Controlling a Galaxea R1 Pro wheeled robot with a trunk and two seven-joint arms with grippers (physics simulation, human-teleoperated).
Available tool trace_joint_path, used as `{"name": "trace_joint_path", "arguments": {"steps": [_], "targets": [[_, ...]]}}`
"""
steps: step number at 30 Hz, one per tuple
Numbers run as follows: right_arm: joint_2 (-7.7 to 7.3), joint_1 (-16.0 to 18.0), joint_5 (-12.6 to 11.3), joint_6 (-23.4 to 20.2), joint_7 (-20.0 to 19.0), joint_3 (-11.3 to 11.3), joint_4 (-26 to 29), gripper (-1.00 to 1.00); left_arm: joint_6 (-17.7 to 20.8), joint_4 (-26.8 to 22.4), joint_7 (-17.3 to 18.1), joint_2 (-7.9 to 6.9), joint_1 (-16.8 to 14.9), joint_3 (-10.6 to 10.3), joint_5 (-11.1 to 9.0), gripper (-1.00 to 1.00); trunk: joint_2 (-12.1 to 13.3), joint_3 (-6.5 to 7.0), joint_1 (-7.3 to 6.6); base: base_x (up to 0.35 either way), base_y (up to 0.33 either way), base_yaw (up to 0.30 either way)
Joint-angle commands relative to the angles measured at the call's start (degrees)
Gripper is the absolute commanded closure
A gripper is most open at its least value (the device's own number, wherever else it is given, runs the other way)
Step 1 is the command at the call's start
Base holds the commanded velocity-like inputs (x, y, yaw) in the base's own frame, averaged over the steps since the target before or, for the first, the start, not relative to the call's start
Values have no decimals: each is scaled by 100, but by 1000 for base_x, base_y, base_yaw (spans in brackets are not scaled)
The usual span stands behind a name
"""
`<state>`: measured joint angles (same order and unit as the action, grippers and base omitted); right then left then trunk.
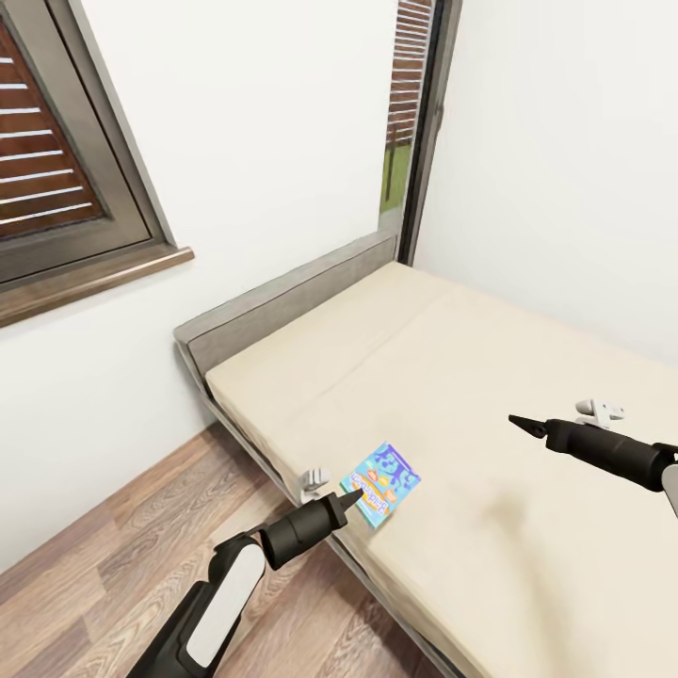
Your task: Put all the toys in the child's room - the three board games (two on the bed and one on the table), the two jigsaw puzzles on the table, and the tennis ball on the table - inside the toy box on the table in the child's room.
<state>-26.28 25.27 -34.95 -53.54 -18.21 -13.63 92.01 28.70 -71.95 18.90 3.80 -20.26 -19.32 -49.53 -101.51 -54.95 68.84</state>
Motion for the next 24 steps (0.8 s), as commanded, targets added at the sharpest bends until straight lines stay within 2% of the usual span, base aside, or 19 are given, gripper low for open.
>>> {"name": "trace_joint_path", "arguments": {"steps": [1, 6, 13, 24], "targets": [[0, 4, 41, -25, -51, -8, 1, -100, 43, -4, -3, 8, -1, 6, -42, 100, -2, -4, 0, 16, 0, -1], [0, 4, 41, -25, -51, -8, 1, -100, 57, -34, -1, 26, 2, 7, -47, 100, -2, -4, 0, 9, 0, -1], [0, 4, 41, -25, -51, -8, 1, -100, 86, -96, 4, 46, 4, 3, -49, 100, 279, 122, -154, 2, 0, -30], [-6, 4, 41, -33, -51, -8, 16, -100, 91, -134, 8, 43, 5, -1, -48, 100, 720, 319, -396, 0, 0, -213]]}}
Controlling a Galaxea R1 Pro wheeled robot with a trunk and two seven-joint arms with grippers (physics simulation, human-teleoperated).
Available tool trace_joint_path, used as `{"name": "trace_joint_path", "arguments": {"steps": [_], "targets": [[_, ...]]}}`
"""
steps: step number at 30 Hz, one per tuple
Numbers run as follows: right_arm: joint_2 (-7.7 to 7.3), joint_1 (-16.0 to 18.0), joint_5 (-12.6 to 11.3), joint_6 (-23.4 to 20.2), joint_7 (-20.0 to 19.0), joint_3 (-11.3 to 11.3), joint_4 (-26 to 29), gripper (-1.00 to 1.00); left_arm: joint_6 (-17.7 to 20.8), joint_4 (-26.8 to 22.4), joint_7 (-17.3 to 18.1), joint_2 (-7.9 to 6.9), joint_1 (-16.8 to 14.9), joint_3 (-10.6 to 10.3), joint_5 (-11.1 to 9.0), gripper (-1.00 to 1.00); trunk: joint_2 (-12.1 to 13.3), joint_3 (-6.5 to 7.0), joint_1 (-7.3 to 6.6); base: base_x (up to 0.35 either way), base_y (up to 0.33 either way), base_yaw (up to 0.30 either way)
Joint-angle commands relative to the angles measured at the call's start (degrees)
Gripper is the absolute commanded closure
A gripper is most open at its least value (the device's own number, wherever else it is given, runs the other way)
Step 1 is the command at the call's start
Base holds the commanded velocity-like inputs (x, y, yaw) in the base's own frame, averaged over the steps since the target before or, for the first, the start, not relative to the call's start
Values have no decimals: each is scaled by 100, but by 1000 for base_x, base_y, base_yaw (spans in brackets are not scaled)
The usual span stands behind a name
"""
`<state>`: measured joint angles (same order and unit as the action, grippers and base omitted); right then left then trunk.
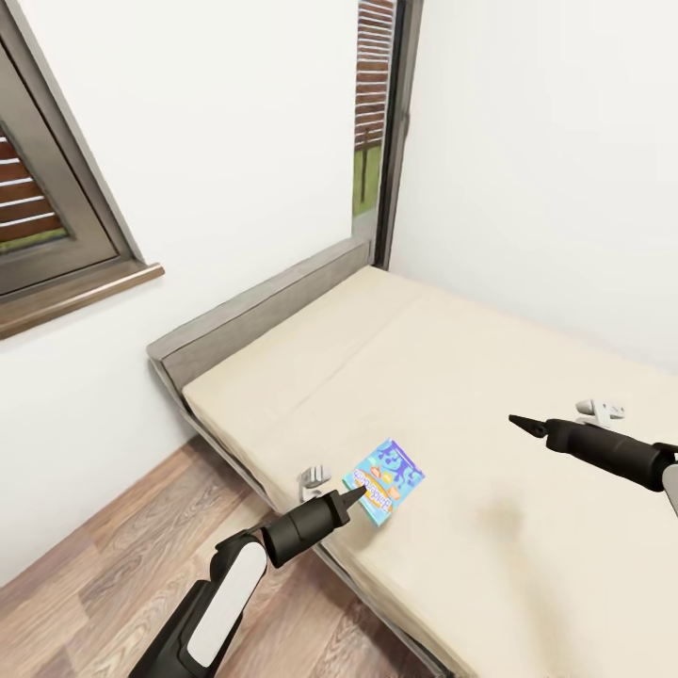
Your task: Put all the toys in the child's room - the three board games (two on the bed and one on the table), the two jigsaw puzzles on the table, and the tennis ball on the table - inside the toy box on the table in the child's room.
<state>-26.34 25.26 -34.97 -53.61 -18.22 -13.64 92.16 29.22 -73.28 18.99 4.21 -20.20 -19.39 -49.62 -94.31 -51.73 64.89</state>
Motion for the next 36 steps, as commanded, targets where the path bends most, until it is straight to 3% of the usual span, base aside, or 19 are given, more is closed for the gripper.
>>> {"name": "trace_joint_path", "arguments": {"steps": [1, 36], "targets": [[0, 5, 43, -26, -50, -7, 1, -100, 39, -2, -1, 2, -2, 6, -39, 100, 40, 14, -23, 0, 0, -256], [-11, 5, 43, -27, -50, -7, 4, -100, 77, -11, -1, 1, -3, -3, -39, 100, 1443, 643, -792, 0, 0, -273]]}}
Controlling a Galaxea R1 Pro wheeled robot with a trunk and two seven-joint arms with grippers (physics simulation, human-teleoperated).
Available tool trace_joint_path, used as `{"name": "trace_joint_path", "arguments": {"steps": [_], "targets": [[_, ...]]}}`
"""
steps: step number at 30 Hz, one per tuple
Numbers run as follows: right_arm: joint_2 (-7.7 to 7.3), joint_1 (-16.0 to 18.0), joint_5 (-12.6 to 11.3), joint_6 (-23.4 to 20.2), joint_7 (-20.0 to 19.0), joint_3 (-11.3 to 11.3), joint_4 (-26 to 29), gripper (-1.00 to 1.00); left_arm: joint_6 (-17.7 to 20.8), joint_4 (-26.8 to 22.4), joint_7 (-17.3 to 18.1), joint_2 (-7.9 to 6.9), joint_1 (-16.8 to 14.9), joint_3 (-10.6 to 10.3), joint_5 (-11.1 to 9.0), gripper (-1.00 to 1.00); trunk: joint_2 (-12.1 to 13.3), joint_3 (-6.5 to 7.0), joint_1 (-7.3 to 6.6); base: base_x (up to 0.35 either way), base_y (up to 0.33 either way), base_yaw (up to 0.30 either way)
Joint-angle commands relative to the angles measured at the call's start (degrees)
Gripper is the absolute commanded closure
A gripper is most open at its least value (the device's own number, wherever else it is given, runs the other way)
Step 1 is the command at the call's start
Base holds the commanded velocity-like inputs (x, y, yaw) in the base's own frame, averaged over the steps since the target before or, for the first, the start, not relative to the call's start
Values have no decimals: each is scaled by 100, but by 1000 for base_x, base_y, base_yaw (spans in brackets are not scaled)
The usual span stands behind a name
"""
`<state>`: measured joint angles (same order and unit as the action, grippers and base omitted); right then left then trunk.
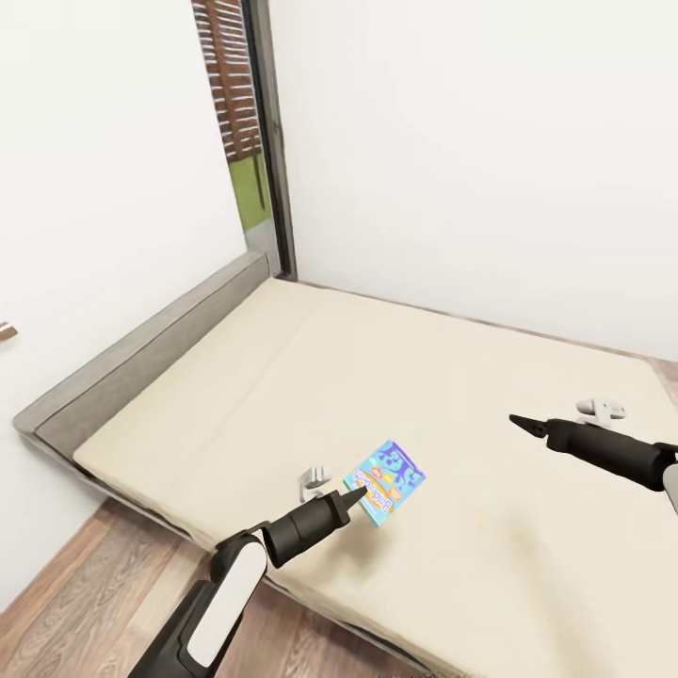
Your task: Put all the toys in the child's room - the three board games (two on the bed and one on the table), the two jigsaw puzzles on the table, and the tennis ball on the table - inside the toy box on the table in the child's room.
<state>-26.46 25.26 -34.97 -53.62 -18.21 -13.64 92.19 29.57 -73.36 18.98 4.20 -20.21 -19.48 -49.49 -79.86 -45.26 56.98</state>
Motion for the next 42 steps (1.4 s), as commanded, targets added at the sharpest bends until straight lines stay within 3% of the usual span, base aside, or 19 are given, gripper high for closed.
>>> {"name": "trace_joint_path", "arguments": {"steps": [1, 14, 24, 42], "targets": [[0, 5, 43, -26, -51, -7, 1, -100, 43, -3, 2, 2, -2, 6, -52, 100, 39, 14, -23, 0, 0, -276], [-7, 5, 43, -26, -51, -11, 1, -100, 48, -15, 3, 2, -1, 4, -52, 100, 561, 248, -308, 0, 0, -275], [-16, 5, 43, -26, -51, -25, 1, -100, 36, -112, -4, 10, 32, 2, -47, 100, 561, 248, -308, 0, 0, -215], [-17, 5, 43, -26, -51, -33, 1, -100, -42, -172, -19, -18, 154, 6, -36, 100, 561, 248, -308, 27, 0, -31]]}}
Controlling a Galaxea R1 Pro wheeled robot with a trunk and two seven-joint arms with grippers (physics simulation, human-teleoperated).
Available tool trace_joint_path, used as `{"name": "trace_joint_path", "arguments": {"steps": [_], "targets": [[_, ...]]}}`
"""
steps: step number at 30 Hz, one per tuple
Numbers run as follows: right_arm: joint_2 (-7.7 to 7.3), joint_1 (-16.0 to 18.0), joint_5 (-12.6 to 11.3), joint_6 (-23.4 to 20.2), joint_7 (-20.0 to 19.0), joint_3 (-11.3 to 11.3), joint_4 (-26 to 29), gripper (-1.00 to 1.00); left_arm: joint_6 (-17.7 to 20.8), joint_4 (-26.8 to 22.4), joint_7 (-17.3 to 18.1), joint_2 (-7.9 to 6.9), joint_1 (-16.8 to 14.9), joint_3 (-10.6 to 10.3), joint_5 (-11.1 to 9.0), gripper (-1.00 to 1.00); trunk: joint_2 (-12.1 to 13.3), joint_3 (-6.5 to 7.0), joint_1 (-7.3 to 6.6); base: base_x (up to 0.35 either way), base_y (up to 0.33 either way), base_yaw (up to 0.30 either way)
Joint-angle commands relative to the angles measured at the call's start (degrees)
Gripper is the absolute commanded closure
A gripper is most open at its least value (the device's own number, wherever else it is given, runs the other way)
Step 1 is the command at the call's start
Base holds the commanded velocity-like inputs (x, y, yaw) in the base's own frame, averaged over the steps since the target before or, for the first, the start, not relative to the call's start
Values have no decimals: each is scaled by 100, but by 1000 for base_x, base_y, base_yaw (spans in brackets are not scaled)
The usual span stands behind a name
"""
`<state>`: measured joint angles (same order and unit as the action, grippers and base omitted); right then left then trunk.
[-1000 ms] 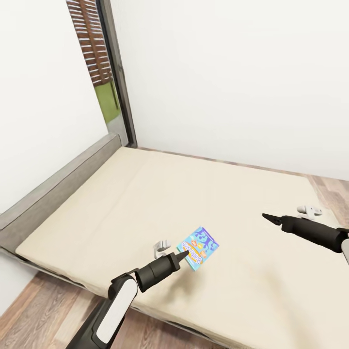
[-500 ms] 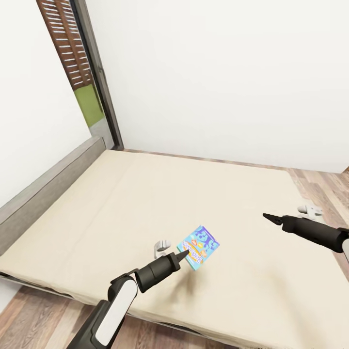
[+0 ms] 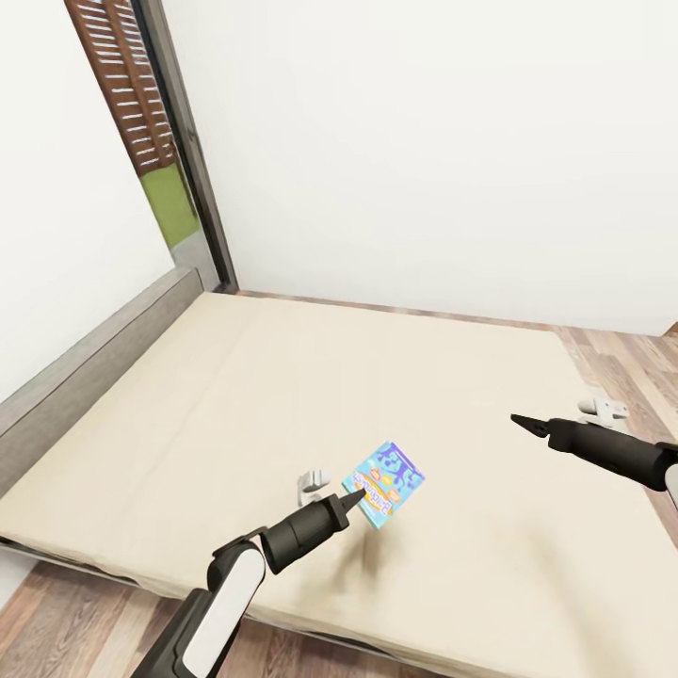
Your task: Put all the toys in the child's room - the three board games (two on the bed and one on the table), the two jigsaw puzzles on the table, and the tennis ball on the table - inside the toy box on the table in the child's room.
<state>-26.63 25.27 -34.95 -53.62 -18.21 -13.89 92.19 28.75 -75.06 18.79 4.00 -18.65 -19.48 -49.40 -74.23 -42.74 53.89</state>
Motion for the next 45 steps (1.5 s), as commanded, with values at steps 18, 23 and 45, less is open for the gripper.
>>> {"name": "trace_joint_path", "arguments": {"steps": [18, 23, 45], "targets": [[0, 5, 41, -26, -51, -11, 1, -100, 78, -137, -5, 22, 32, 41, -59, 100, -2, -4, 0, 9, 0, -2], [0, 5, 41, -26, -51, -10, 1, -100, 103, -175, -6, 14, 33, 47, -60, 100, 158, 68, -88, 0, 0, 0], [0, 5, 41, -26, -51, -10, 1, -100, 140, -201, 10, -12, 28, 58, -61, 100, 1040, 463, -571, 0, 0, -143]]}}
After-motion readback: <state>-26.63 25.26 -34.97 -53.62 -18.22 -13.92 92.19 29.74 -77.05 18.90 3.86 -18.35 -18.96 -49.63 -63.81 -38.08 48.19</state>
